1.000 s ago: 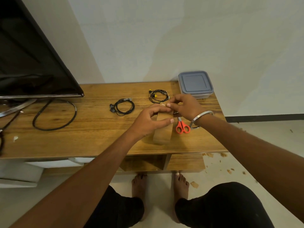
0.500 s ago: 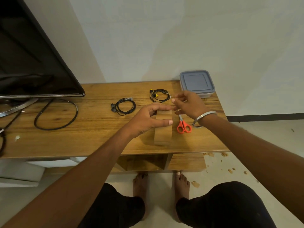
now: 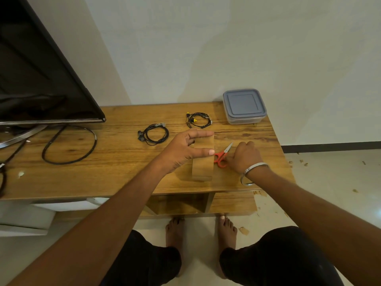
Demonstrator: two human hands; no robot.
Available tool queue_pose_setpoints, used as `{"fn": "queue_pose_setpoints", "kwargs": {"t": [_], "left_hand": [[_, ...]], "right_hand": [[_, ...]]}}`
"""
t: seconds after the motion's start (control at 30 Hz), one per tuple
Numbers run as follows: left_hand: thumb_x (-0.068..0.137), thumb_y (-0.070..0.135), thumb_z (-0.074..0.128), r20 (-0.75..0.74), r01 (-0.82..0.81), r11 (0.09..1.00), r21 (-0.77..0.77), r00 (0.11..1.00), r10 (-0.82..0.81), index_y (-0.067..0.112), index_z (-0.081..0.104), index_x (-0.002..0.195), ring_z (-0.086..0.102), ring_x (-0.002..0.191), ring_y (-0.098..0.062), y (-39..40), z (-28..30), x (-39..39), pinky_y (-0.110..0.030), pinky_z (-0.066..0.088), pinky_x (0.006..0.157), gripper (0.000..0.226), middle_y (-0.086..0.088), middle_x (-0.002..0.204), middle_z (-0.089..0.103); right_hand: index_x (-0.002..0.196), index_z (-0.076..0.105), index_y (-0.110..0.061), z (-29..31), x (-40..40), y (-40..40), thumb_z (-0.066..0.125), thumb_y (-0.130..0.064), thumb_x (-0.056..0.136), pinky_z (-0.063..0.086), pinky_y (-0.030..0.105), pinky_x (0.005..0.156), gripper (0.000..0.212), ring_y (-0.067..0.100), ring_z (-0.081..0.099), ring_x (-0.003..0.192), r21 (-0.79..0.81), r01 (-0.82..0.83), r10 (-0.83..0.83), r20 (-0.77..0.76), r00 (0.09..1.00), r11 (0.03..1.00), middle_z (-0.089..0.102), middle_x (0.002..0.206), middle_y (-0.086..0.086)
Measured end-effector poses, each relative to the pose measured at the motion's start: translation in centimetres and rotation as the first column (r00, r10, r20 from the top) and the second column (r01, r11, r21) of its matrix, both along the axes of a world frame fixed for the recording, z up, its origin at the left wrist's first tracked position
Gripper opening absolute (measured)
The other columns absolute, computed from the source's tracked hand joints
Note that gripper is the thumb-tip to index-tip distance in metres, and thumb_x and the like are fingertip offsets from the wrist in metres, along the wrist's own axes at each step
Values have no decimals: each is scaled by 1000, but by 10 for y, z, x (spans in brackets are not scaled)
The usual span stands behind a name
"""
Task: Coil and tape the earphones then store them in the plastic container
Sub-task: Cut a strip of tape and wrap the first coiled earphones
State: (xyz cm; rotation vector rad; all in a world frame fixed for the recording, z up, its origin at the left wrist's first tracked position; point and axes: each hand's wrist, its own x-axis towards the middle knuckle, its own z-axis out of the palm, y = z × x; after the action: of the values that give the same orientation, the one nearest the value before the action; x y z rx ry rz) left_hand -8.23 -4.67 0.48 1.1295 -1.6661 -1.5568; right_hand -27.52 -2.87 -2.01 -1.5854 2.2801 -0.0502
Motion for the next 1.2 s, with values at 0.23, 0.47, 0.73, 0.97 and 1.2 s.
{"fn": "queue_pose_setpoints", "kwargs": {"t": [0.23,0.47,0.73,0.97,1.2], "left_hand": [[68,27,85,-13,-46,999,-29,999,45,27,68,120,53,125,-7,1,0,-2,-37,36,114,55,10,129,59],[75,11,81,-19,-43,997,-60,999,42,16,65,124,56,115,3,0,1,-2,-6,42,88,52,2,133,55],[77,7,79,-67,-80,995,-55,995,76,12,65,124,58,106,10,0,0,-4,-7,45,82,50,2,131,55],[77,7,79,-61,-89,991,-95,995,84,11,65,124,57,104,15,1,0,-4,-3,43,80,50,0,133,55],[76,9,80,-89,-96,993,-69,992,90,14,66,123,63,103,2,-5,-2,-5,-12,48,82,49,1,131,55]], "right_hand": [[123,46,-7,-10,8,3,62,-55,80,42,37,93,66,30,49,114,3,3,-4,23,1000,1000,45,125,14],[122,46,-5,-4,11,3,53,-31,91,40,41,91,42,38,47,109,-85,-172,174,13,985,981,44,125,19],[118,50,-5,-6,7,3,54,-42,89,40,41,94,47,35,46,110,-94,-145,147,7,989,985,45,124,17],[119,51,-6,-12,10,-2,49,-49,88,36,39,94,53,31,43,112,-5,-190,189,-85,978,982,51,121,14],[110,59,-6,-7,10,-11,50,-49,90,38,38,95,49,33,41,121,84,-162,167,-52,985,983,50,127,20]]}}
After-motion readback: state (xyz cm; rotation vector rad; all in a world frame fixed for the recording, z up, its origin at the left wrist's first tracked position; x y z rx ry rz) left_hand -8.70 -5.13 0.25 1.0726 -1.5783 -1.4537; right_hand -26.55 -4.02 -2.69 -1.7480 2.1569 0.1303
